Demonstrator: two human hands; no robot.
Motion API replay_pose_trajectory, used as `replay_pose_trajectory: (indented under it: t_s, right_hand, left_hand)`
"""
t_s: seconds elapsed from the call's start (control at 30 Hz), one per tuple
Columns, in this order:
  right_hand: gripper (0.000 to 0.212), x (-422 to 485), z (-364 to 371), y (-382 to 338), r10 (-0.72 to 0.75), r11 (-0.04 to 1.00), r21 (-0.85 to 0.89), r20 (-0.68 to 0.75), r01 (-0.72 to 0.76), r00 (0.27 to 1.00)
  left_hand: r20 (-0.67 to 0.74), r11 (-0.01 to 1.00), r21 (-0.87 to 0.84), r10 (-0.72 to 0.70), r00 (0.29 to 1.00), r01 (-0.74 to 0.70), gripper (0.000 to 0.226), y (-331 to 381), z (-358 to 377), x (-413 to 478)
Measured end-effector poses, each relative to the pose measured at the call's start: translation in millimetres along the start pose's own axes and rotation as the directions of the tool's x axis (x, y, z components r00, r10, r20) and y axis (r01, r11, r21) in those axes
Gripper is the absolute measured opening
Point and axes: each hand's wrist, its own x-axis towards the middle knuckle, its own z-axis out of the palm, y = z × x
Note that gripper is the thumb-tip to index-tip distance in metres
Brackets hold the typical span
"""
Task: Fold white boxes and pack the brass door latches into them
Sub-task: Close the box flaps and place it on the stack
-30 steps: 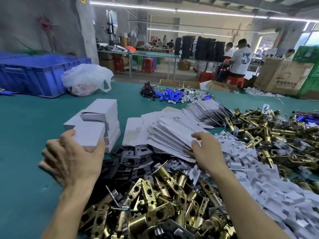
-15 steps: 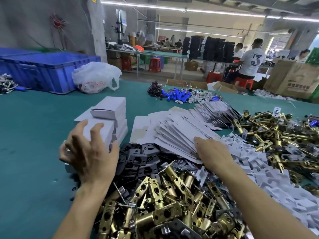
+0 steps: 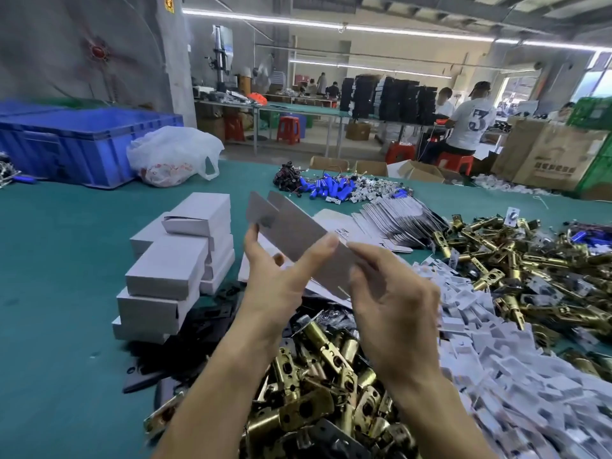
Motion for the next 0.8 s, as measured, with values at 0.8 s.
replay_pose_trajectory:
  t_s: [0.8]
  right_hand:
    - [0.068, -14, -2, 28, -0.225, 0.969, 0.183, 0.360, 0.169, 0.905]
  left_hand:
    - [0.403, 0.848, -0.270, -0.330, 0.854, 0.455, 0.065, -9, 18, 0]
